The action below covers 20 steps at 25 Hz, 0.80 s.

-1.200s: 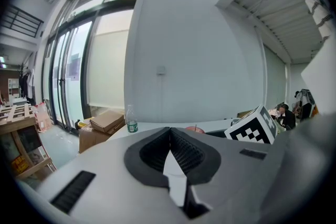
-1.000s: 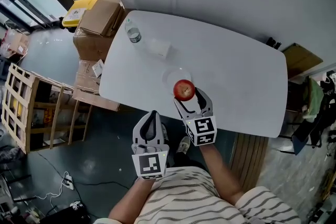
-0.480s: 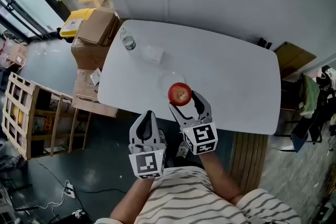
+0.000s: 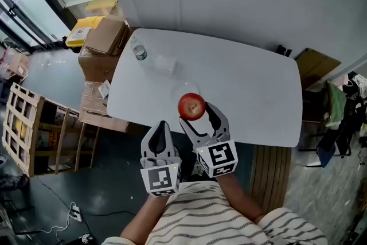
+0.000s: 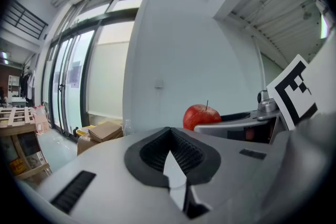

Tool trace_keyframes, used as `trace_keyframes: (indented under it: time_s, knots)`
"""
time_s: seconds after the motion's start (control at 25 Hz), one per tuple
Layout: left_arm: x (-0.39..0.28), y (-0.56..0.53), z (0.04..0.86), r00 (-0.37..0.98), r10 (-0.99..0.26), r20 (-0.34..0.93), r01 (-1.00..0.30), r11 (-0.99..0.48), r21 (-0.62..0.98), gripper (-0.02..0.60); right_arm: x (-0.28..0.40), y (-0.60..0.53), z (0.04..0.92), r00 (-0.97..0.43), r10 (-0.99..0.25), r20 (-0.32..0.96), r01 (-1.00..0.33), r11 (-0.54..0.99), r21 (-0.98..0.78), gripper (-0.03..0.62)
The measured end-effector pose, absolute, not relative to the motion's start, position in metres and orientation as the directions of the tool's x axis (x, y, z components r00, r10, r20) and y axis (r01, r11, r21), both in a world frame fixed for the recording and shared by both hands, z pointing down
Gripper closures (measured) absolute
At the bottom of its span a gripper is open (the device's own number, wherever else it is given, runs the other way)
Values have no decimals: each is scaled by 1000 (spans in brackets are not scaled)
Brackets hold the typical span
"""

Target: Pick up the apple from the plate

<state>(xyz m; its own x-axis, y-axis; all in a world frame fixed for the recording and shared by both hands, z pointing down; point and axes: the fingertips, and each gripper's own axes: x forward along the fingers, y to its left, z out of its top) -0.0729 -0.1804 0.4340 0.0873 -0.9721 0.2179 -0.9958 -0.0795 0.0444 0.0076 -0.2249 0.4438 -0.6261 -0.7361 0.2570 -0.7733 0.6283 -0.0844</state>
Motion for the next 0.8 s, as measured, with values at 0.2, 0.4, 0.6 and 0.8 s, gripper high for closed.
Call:
trace_keyframes:
  time_s: [0.2, 0.4, 0.6, 0.8]
  knots:
    - [-75, -181, 421, 90, -978, 186, -995, -80, 59, 577, 7, -223, 424, -618, -750, 234, -778, 626, -47, 250]
    - [-77, -183, 394, 84, -984, 156, -995, -73, 70, 577, 1, -220, 399, -630, -750, 201, -771, 635, -47, 250]
    - [-76, -182, 386, 83, -988, 129, -995, -76, 59, 577, 1, -219, 390, -628, -752, 201, -775, 627, -75, 250]
    - [-73, -186, 380, 99, -988, 121, -994, -93, 51, 577, 2, -220, 384, -620, -760, 193, -781, 622, -61, 250]
